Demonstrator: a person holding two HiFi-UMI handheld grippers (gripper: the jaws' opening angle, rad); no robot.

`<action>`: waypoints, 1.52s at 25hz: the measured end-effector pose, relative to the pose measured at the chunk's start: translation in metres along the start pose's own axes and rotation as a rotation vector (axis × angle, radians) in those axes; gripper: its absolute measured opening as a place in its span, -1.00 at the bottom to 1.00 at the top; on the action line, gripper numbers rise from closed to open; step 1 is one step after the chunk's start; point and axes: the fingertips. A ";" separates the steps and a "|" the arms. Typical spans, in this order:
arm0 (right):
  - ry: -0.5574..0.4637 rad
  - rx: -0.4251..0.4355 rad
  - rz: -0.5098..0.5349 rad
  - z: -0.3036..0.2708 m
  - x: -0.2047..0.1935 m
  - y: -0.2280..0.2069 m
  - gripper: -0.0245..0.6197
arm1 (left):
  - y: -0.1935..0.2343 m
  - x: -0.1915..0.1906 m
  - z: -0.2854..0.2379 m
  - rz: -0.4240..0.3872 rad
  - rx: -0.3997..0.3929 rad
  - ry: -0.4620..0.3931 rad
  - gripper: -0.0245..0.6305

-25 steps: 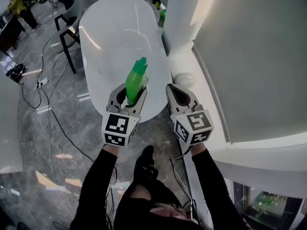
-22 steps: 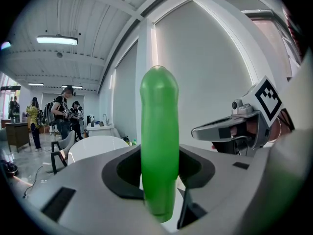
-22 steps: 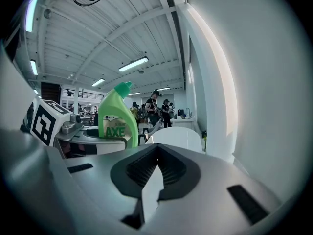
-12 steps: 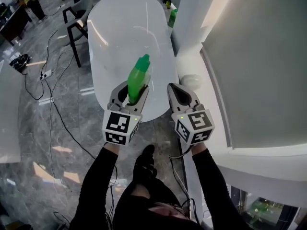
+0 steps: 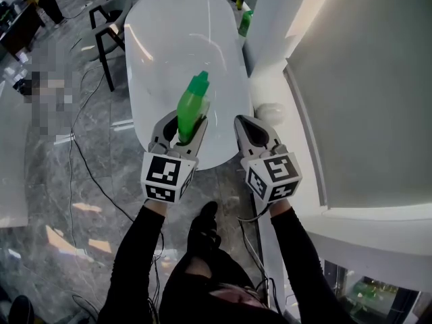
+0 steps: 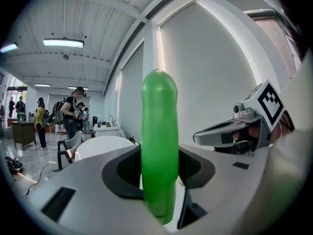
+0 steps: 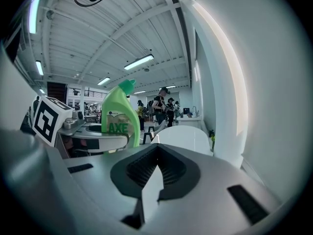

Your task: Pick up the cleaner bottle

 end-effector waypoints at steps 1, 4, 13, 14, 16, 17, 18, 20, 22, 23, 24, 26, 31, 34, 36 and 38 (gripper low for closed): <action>0.000 0.000 -0.003 0.000 0.001 0.000 -0.92 | 0.001 0.001 0.001 0.000 0.000 -0.002 -0.35; -0.003 0.000 -0.015 0.000 0.002 0.002 -0.92 | 0.002 0.002 0.003 0.000 0.000 -0.008 -0.35; 0.015 0.004 0.009 -0.010 0.002 0.003 -0.92 | 0.013 0.003 0.001 0.007 0.008 -0.011 -0.35; 0.015 0.006 0.011 -0.012 0.002 0.004 -0.92 | 0.014 0.003 0.001 0.008 0.008 -0.011 -0.35; 0.016 0.011 0.016 -0.015 0.003 0.007 -0.92 | 0.017 0.003 0.002 0.008 0.010 -0.011 -0.35; 0.017 0.014 0.019 -0.015 0.003 0.010 -0.92 | 0.019 0.003 0.004 0.008 0.012 -0.011 -0.35; 0.018 0.017 0.022 -0.016 0.003 0.012 -0.92 | 0.020 0.003 0.006 0.009 0.014 -0.012 -0.35; 0.018 0.024 0.024 -0.018 0.003 0.016 -0.92 | 0.023 0.002 0.008 0.011 0.017 -0.014 -0.35; 0.019 0.027 0.025 -0.020 0.003 0.017 -0.92 | 0.026 0.002 0.009 0.013 0.021 -0.016 -0.35; 0.021 0.029 0.026 -0.022 0.003 0.017 -0.92 | 0.027 0.002 0.009 0.014 0.023 -0.016 -0.35; 0.022 0.030 0.026 -0.023 0.002 0.017 -0.92 | 0.028 0.001 0.009 0.014 0.024 -0.015 -0.35; 0.025 0.033 0.028 -0.026 0.002 0.018 -0.92 | 0.030 0.000 0.009 0.015 0.026 -0.013 -0.35; 0.026 0.041 0.031 -0.027 0.001 0.019 -0.92 | 0.031 -0.001 0.009 0.017 0.033 -0.013 -0.35; 0.027 0.039 0.035 -0.028 0.001 0.023 -0.92 | 0.033 0.000 0.013 0.019 0.032 -0.018 -0.35; 0.027 0.038 0.037 -0.029 0.000 0.023 -0.92 | 0.034 0.000 0.012 0.019 0.032 -0.021 -0.35; 0.027 0.039 0.038 -0.031 0.000 0.022 -0.92 | 0.035 0.000 0.010 0.019 0.032 -0.022 -0.35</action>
Point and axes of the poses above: the fingertips, and each gripper's own axes: z backward along the fingers, y to its left, x out of its top, and after that the axes turned 2 degrees about y, right-handed
